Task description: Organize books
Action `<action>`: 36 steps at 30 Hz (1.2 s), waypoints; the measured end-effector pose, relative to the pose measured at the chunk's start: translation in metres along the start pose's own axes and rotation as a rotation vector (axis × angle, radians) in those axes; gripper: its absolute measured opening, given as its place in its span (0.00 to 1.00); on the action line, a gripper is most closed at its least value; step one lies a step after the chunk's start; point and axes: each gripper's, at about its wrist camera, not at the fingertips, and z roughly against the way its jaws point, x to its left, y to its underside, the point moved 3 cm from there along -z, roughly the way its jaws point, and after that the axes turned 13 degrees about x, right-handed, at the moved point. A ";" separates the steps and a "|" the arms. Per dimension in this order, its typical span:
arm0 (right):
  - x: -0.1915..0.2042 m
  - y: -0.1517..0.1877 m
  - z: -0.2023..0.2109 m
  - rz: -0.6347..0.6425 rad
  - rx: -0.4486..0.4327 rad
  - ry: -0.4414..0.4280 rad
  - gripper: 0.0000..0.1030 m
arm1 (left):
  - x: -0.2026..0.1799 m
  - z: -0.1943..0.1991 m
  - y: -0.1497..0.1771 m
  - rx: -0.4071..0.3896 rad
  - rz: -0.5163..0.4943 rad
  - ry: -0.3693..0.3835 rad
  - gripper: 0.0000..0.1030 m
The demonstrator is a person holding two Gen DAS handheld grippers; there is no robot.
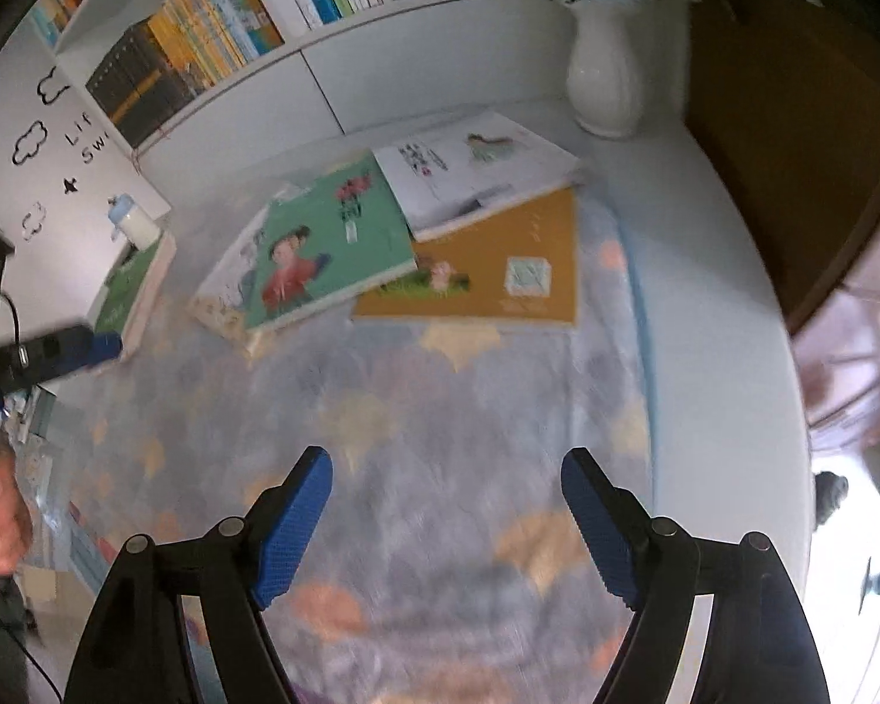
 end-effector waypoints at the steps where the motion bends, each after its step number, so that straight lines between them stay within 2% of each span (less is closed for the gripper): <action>1: -0.002 -0.013 -0.002 -0.007 -0.010 -0.001 0.76 | 0.002 -0.002 -0.006 -0.006 0.006 0.005 0.72; 3: -0.010 -0.041 -0.007 -0.017 -0.049 0.021 0.73 | 0.004 -0.009 -0.023 -0.041 0.019 0.014 0.72; 4: -0.015 -0.053 -0.008 -0.019 -0.070 0.023 0.67 | 0.004 -0.012 -0.029 -0.062 0.022 0.011 0.72; 5: -0.021 -0.065 -0.010 -0.028 -0.080 0.020 0.57 | 0.003 -0.020 -0.040 -0.075 0.028 0.009 0.72; 10: -0.064 -0.134 -0.035 -0.127 -0.059 -0.034 0.56 | 0.012 -0.062 -0.094 -0.060 0.096 0.089 0.72; 16: -0.090 -0.204 -0.070 -0.148 -0.032 -0.027 0.56 | 0.017 -0.112 -0.155 -0.061 0.124 0.072 0.72; 19: -0.098 -0.230 -0.088 -0.160 -0.035 -0.024 0.46 | 0.020 -0.133 -0.171 -0.050 0.143 0.097 0.72; 21: -0.098 -0.240 -0.096 -0.156 -0.039 -0.025 0.41 | 0.023 -0.144 -0.179 -0.061 0.155 0.101 0.70; 25: -0.098 -0.261 -0.112 -0.145 -0.035 -0.012 0.41 | 0.034 -0.156 -0.193 -0.067 0.188 0.099 0.70; 28: -0.095 -0.271 -0.127 -0.125 0.004 -0.024 0.41 | 0.043 -0.167 -0.200 -0.046 0.226 0.151 0.70; 32: -0.084 -0.266 -0.127 -0.075 0.010 -0.008 0.41 | 0.043 -0.170 -0.203 -0.044 0.224 0.196 0.71; 34: -0.077 -0.257 -0.126 -0.050 0.022 -0.017 0.42 | 0.040 -0.169 -0.204 -0.040 0.211 0.184 0.71; 36: -0.070 -0.247 -0.124 -0.024 0.029 0.026 0.42 | 0.037 -0.168 -0.200 -0.021 0.199 0.191 0.71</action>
